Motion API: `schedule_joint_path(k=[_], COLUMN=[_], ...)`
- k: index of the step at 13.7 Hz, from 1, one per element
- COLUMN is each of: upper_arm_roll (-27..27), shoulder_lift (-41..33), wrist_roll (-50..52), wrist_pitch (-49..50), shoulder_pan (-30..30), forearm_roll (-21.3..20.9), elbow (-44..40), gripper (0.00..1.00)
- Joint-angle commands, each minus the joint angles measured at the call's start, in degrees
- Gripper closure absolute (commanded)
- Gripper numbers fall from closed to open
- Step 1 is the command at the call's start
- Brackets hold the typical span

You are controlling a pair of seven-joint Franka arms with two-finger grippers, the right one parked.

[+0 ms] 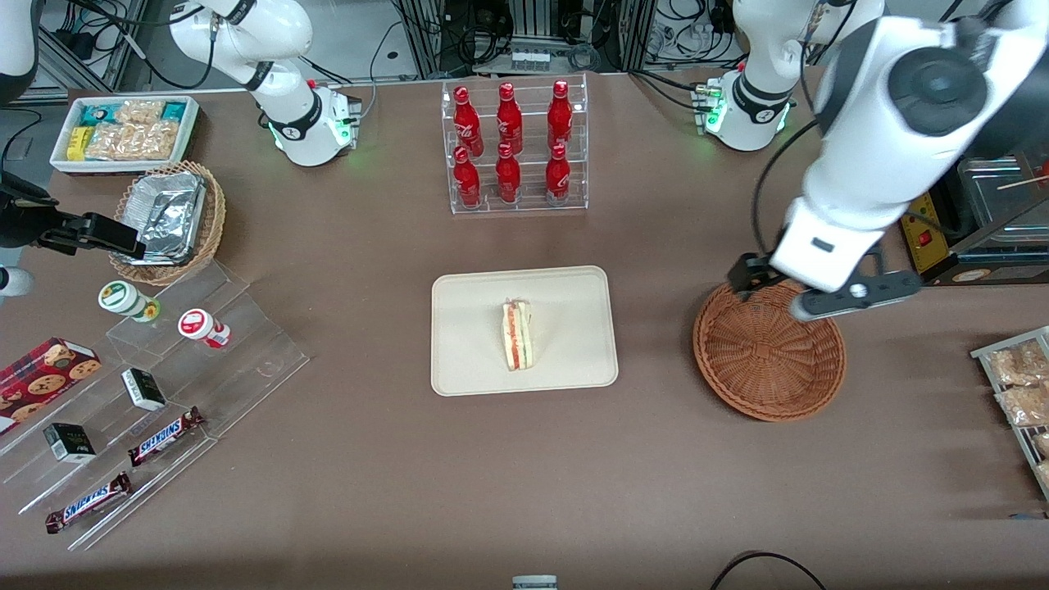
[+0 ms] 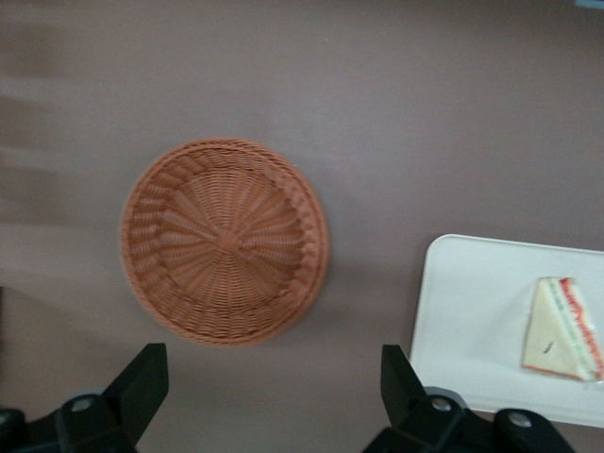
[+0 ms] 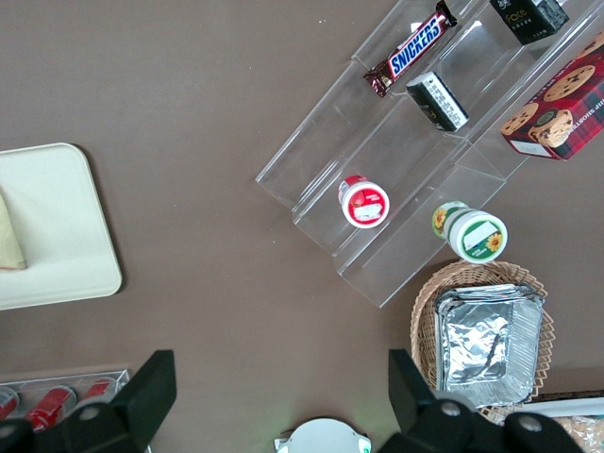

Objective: Place sandwich from basket to tray

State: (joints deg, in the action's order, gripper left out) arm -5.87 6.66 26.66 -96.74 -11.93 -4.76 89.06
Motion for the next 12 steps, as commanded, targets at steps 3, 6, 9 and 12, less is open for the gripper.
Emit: schedule_joint_path(k=[3,6,9,12], upper_arm_roll=[0.1,2.6,3.6,4.4], shoulder_lift=[-6.4,-8.4,-8.7,-6.6], wrist_roll=[-14.4,-21.8,-29.1,-28.7], wrist_pitch=[3.6,4.5,4.5,4.5], shoulder_pan=[7.2,8.6,11.3,11.1], forearm_roll=[2.8,3.0,5.4,5.5], elbow=[3.8,5.2,5.2,2.4], gripper=[0.01,0.01,0.01,0.01])
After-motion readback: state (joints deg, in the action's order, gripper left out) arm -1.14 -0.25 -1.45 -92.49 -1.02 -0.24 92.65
